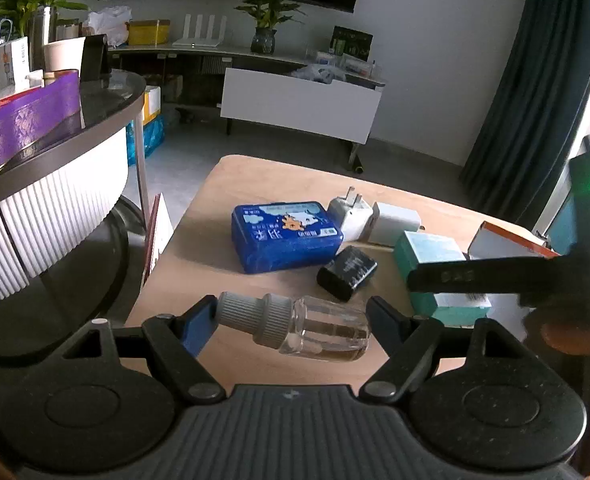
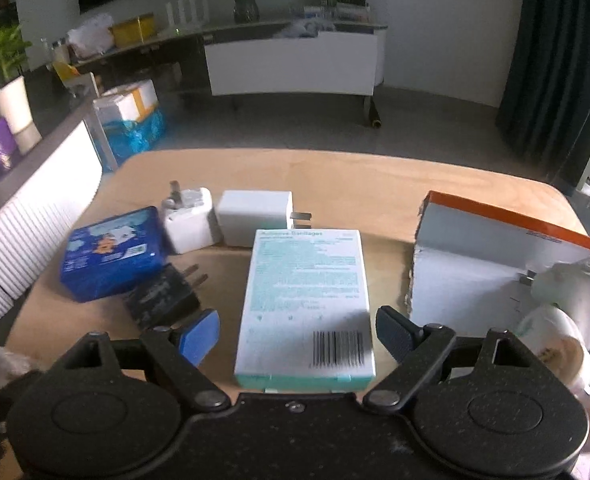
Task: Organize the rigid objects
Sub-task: 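Grasp the clear glass bottle with the left gripper while the right grasps the Adhesive Bandages box, then carry the glass bottle and bandage box over the orange-rimmed box with both grippers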
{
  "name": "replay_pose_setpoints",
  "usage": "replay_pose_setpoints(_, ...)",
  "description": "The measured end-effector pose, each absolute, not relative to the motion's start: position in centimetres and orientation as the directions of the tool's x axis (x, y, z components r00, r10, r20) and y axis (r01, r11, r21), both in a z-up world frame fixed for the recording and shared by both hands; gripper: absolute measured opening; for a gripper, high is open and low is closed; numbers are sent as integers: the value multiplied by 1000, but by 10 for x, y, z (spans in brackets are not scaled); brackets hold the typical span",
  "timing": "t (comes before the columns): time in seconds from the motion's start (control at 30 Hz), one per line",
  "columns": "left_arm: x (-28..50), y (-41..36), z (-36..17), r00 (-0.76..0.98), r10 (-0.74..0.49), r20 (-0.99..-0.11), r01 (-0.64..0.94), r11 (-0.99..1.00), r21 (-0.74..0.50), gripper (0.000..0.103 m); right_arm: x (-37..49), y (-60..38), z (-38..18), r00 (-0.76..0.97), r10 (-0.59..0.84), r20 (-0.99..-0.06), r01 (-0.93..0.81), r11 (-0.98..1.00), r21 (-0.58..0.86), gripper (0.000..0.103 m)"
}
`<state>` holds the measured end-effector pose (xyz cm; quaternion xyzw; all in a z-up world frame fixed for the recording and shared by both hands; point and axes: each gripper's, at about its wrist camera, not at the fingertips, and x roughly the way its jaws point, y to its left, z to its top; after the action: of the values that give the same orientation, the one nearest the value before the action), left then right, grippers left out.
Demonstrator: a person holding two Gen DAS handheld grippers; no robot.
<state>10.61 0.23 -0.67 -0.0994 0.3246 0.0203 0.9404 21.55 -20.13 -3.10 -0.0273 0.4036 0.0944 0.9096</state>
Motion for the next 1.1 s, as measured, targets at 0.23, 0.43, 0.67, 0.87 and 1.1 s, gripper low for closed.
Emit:
replay_pose_setpoints(0.23,109,4,-6,789,-25,-614,-104,979,-174,82,205,-206,-28,671,172,-721,-201,979,46,84)
replay_pose_setpoints(0.43,103,1,2,797,-22,-604,-103,980,-171,82,163,-222,1,717,202,-667,-200,976,81,84)
replay_pose_setpoints(0.67,93,-10,17,811,-26,-584,-88,982,-165,82,106,-242,28,769,219,-600,-195,975,107,84)
replay_pose_setpoints(0.87,79,-24,30,822,-40,-569,-62,985,-160,82,72,-254,42,789,216,-575,-182,976,117,84)
replay_pose_setpoints(1.1,67,-40,38,826,-66,-560,-25,988,-153,82,53,-271,51,808,192,-557,-148,981,125,84)
